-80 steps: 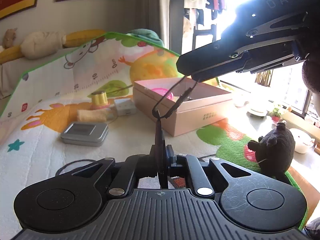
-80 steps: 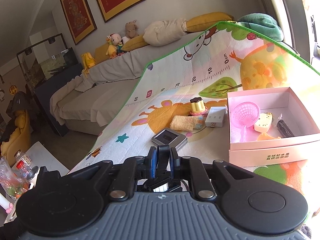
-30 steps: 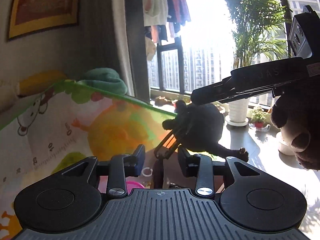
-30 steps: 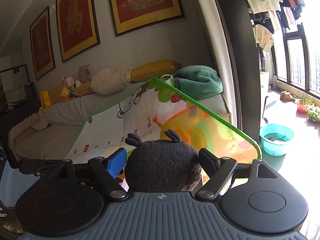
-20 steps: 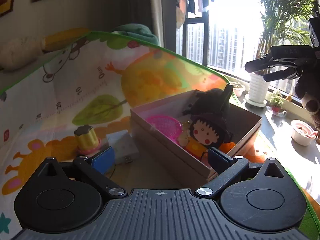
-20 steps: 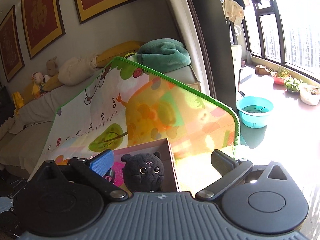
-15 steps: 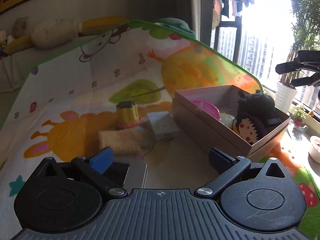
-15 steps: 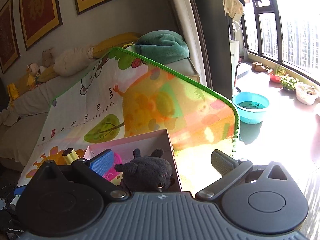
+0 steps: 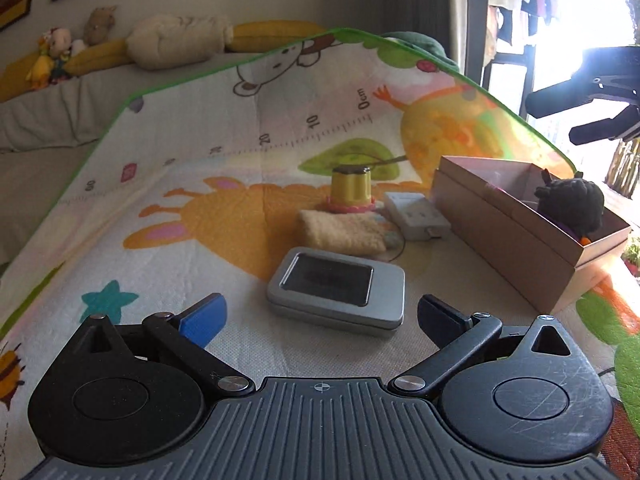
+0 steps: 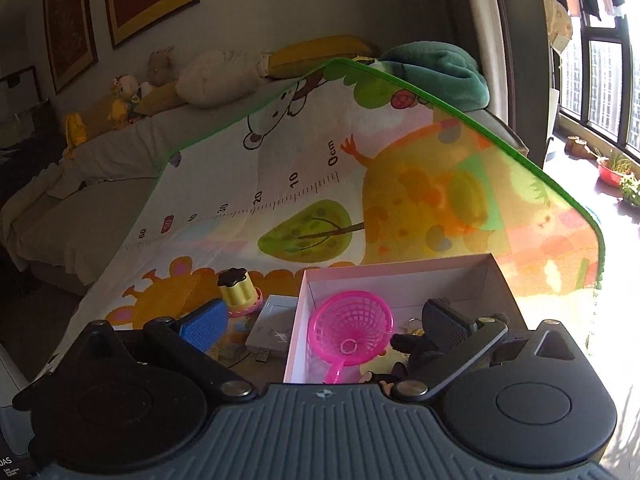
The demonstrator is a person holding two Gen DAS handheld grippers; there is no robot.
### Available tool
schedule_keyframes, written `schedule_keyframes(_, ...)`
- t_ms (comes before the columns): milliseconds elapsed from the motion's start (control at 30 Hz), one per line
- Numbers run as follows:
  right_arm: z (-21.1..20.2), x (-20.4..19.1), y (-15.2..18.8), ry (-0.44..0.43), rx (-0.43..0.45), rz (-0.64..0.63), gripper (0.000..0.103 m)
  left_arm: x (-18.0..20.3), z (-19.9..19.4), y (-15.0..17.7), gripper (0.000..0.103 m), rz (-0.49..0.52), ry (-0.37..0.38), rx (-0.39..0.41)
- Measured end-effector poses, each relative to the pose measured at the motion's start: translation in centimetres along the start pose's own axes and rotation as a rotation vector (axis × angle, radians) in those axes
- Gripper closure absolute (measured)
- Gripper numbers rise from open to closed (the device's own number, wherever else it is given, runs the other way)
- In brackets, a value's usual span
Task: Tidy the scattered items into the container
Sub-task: 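Grasp the yellow pudding toy with the right gripper and lift it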
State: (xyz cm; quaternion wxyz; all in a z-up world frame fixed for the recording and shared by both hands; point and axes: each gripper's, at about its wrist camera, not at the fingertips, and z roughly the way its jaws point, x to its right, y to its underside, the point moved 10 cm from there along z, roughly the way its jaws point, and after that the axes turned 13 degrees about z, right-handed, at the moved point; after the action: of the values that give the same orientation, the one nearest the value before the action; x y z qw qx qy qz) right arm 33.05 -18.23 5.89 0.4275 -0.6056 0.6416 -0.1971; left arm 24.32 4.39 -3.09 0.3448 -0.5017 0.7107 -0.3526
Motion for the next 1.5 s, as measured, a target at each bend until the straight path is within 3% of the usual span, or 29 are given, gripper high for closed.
schedule_keyframes(133, 4.7, -5.2, 0.3, -0.053, -0.118, -0.044, 0.021, -0.2, 0.3, 0.3, 0.0, -0.029, 0.02, -0.012)
schedule_keyframes(233, 9.3, -7.9, 0.7, -0.035, -0.174, -0.053, 0.019, -0.8, 0.6, 0.7, 0.0, -0.085, 0.043, -0.028)
schedule_keyframes(300, 12.5, -9.1, 1.2, 0.014, -0.18, -0.094, 0.012, -1.0, 0.7, 0.8, 0.0, -0.113, 0.064, -0.025)
schedule_keyframes(400, 17.0, -10.0, 2.5, 0.095, -0.188, -0.161, 0.012, -1.2, 0.5, 0.8, 0.0, -0.141, 0.09, -0.012)
schedule_keyframes(467, 18.9, -10.1, 3.4, 0.123, -0.218, -0.176, 0.021, -1.3, 0.4, 0.8, 0.0, -0.15, 0.095, -0.003)
schedule_keyframes(533, 19.8, -10.0, 4.1, 0.147, -0.254, -0.172, 0.05, -1.2, 0.3, 0.8, 0.0, -0.15, 0.098, 0.002)
schedule_keyframes(567, 19.7, -9.9, 4.3, 0.148, -0.265, -0.166, 0.056, -1.2, 0.3, 0.7, 0.0, -0.148, 0.103, 0.004)
schedule_keyframes(633, 18.6, -10.0, 4.2, 0.127, -0.249, -0.17, 0.064, -1.1, 0.2, 0.7, 0.0, -0.147, 0.111, 0.008)
schedule_keyframes(833, 8.6, -9.9, 3.1, -0.027, -0.171, -0.163, 0.064, -1.1, 0.3, 0.8, 0.0, -0.158, 0.122, 0.004)
schedule_keyframes(1033, -2.0, -7.3, 6.9, -0.115, -0.154, -0.193, 0.064, -1.2, 0.4, 1.0, 0.0, -0.16, 0.113, -0.011)
schedule_keyframes(1200, -5.2, -4.2, 13.0, -0.122, -0.211, -0.158, 0.064, -0.7, 0.6, 0.9, 0.0, -0.109, 0.089, -0.026)
schedule_keyframes(1400, -6.8, -0.9, 17.1, -0.094, -0.163, -0.157, 0.064, -0.3, 1.0, 1.1, 0.0, -0.063, 0.048, -0.068)
schedule_keyframes(1467, -7.7, 0.1, 17.5, -0.106, -0.151, -0.157, 0.057, -0.2, 1.1, 1.2, 0.0, -0.045, 0.02, -0.087)
schedule_keyframes(1500, -8.3, 0.7, 17.3, -0.108, -0.134, -0.148, 0.042, -0.1, 1.2, 1.2, 0.0, -0.033, 0.007, -0.093)
